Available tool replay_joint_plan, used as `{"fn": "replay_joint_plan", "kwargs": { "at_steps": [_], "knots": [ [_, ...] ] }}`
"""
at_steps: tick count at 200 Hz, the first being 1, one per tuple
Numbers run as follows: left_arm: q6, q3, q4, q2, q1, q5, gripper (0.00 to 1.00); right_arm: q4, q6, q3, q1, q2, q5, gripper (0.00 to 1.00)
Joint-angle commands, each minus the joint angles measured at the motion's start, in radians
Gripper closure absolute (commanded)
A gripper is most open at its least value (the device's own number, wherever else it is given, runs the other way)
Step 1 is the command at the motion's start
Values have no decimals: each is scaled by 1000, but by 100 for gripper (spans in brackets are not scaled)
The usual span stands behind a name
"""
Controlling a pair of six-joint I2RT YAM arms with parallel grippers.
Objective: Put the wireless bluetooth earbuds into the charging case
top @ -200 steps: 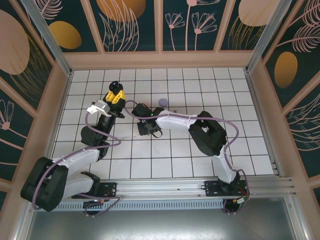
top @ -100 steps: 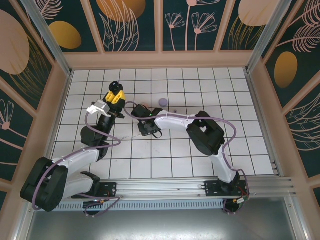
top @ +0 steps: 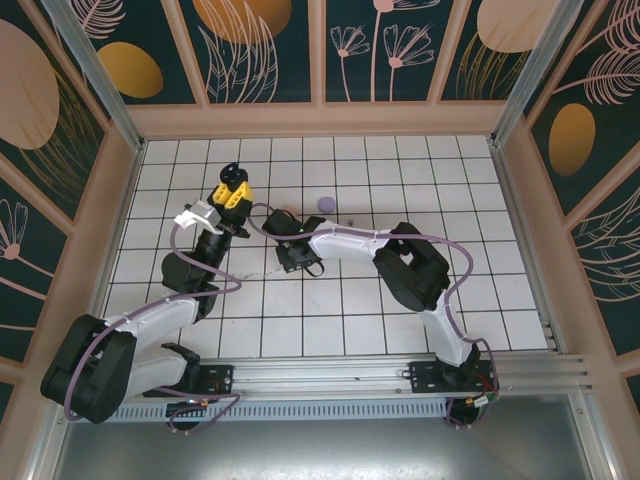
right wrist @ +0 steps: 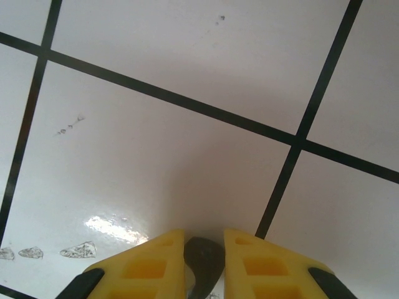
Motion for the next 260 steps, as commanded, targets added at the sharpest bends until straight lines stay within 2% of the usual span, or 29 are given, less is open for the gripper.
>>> {"fn": "replay_joint_plan", "kwargs": {
  "at_steps": [1, 41, 95, 136, 201, 260],
  "knots": [
    [-11, 17, -7, -27, 8, 36, 100, 0, 20, -22, 6, -105, 52, 82],
    [-5, 37, -70, -37, 8, 140, 100, -4, 19, -71, -3, -284, 132, 82],
    [20, 84, -214, -43, 8, 377, 100, -36, -42, -74, -8, -562, 263, 82],
    [17, 115, -272, -21, 6, 541, 100, 1, -125, -24, -7, -728, 279, 82],
    [47, 196, -342, 62, -52, 708, 100, 124, -251, -20, 22, -828, 153, 81],
    [23, 245, -278, 127, -92, 727, 100, 172, -350, -59, 70, -836, 148, 81]
  ]
}}
